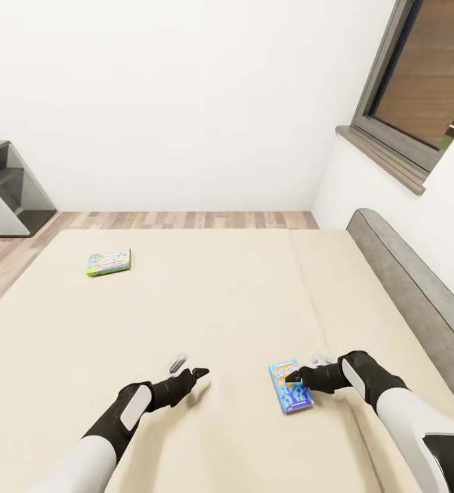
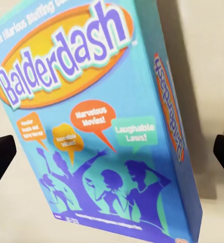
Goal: Put all the toys in the child's room - the three board games (two on the bed and one on the table), the two jigsaw puzzles on the table, and the tennis ball on the table - inside the toy box on the table in the child's room.
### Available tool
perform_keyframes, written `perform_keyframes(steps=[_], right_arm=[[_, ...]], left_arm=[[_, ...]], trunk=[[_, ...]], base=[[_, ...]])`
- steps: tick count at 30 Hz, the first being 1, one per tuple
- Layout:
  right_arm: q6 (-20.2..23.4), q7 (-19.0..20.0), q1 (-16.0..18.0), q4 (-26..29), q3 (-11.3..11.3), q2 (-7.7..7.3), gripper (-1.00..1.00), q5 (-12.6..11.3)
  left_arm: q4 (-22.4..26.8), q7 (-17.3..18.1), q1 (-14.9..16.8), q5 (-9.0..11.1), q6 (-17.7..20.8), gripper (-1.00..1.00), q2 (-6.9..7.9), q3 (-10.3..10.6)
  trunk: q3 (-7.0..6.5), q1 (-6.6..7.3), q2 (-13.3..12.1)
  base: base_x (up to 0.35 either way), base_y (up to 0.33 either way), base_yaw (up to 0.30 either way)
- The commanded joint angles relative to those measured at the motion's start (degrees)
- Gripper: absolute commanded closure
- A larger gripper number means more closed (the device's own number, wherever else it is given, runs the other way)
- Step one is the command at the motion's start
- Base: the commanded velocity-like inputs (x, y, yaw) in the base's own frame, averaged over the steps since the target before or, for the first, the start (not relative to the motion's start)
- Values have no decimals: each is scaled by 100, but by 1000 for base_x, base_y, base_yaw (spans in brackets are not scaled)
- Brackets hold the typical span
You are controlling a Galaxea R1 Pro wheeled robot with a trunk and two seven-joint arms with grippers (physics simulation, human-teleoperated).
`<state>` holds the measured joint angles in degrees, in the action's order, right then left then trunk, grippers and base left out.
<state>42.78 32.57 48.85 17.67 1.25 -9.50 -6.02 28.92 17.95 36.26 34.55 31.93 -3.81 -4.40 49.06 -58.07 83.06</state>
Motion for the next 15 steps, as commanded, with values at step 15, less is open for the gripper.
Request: perform_keyframes(steps=[15], right_arm=[[8, 26, -12, 108, -1, -28, -100, -158]], left_arm=[[12, 14, 4, -11, 34, -100, -6, -43]], trunk=[[5, -65, 2]], base=[[0, 0, 0]])
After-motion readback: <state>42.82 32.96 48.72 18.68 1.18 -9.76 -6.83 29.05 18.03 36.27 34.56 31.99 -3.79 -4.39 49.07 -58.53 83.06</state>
